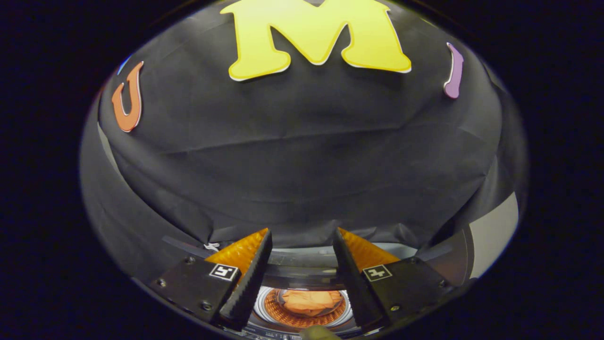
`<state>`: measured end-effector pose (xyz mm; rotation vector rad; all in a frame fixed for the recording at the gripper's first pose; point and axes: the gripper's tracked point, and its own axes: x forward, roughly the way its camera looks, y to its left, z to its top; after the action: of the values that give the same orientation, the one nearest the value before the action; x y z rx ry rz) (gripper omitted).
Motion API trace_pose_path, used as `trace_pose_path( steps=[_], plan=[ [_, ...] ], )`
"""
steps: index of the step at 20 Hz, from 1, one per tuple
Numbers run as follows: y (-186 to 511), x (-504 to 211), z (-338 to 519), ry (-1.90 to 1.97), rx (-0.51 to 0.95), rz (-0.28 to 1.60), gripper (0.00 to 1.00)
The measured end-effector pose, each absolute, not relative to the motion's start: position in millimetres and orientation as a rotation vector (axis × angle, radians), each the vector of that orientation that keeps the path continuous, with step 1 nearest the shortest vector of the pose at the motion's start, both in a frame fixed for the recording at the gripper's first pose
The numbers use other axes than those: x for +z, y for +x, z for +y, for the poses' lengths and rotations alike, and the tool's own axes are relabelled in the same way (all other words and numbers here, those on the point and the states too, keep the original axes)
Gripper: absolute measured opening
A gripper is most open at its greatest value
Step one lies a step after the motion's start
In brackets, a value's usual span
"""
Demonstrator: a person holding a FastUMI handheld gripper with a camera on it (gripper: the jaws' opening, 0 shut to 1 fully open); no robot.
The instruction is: Put the clothes into the washing machine and then close the washing machine lid.
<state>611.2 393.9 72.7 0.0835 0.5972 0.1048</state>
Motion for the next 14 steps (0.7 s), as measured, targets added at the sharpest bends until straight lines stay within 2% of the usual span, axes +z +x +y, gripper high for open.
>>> trace_pose_path(
  steps=[14],
  plan=[
    [575, 68, 394, 0.062, 0.134, 0.543, 0.82]
  ],
)
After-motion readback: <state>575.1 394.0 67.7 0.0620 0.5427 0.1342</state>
